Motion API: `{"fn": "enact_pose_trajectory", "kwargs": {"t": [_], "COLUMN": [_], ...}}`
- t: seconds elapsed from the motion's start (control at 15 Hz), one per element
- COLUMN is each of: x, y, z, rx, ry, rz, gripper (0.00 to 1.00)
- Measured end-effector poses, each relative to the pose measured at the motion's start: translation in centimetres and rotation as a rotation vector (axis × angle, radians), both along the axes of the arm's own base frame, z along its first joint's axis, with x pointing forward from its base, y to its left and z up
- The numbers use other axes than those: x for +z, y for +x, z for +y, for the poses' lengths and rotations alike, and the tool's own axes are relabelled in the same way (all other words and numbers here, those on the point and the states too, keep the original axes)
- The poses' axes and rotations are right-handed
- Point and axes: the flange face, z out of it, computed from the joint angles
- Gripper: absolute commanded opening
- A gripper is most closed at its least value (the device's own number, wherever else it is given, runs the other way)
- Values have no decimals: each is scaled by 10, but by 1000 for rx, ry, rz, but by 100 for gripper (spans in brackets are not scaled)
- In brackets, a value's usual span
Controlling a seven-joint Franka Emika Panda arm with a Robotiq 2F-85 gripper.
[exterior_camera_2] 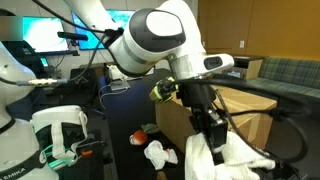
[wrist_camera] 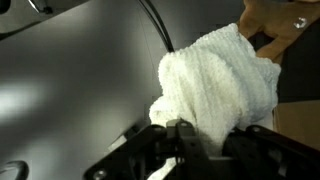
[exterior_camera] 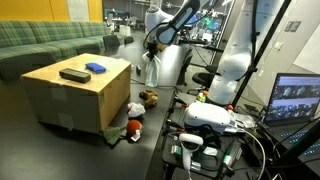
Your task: Swap the things on the box with the things on the table
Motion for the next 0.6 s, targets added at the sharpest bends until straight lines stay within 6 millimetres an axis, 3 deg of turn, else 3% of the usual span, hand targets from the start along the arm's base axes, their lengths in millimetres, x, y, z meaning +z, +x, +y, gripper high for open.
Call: {"fn": "enact_pose_trajectory", "kwargs": {"t": [0.33, 0.6], "x": [-60, -91], "y": [-39, -64], "z": [-19, -48], "rx": [-111, -190], "ry": [16, 32], "rz": [93, 129], "gripper": [11, 11]}}
